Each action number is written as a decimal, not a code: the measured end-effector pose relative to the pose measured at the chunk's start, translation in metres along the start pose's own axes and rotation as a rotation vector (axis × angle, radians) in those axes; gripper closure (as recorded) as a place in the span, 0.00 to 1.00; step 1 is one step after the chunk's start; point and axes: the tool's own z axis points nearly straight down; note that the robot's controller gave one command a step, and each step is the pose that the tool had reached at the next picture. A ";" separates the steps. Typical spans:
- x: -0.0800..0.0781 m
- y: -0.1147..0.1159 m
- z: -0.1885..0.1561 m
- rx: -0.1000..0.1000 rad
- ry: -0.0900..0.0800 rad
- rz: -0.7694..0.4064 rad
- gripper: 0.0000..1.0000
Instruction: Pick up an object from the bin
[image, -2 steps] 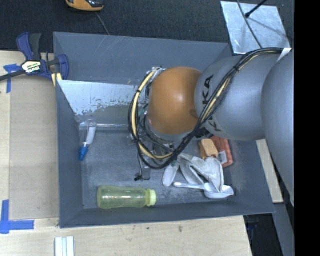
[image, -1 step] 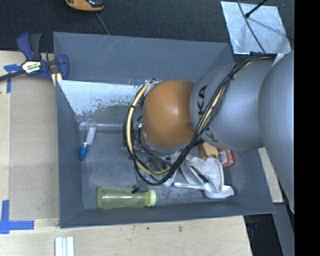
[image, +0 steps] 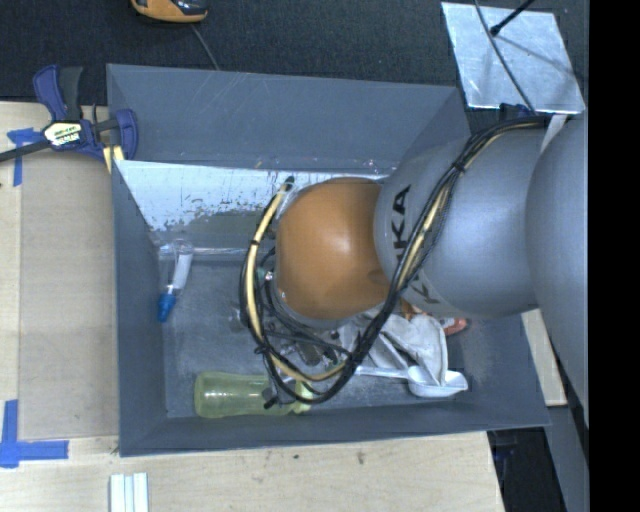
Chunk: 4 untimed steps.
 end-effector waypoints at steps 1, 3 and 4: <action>-0.004 0.010 0.053 0.001 -0.003 0.268 0.00; -0.019 0.020 0.068 0.003 -0.009 -0.056 1.00; -0.018 0.020 0.065 0.002 -0.009 -0.055 1.00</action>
Offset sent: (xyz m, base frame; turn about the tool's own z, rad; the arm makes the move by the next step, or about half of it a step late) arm 0.0052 0.0254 -0.0768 -0.0602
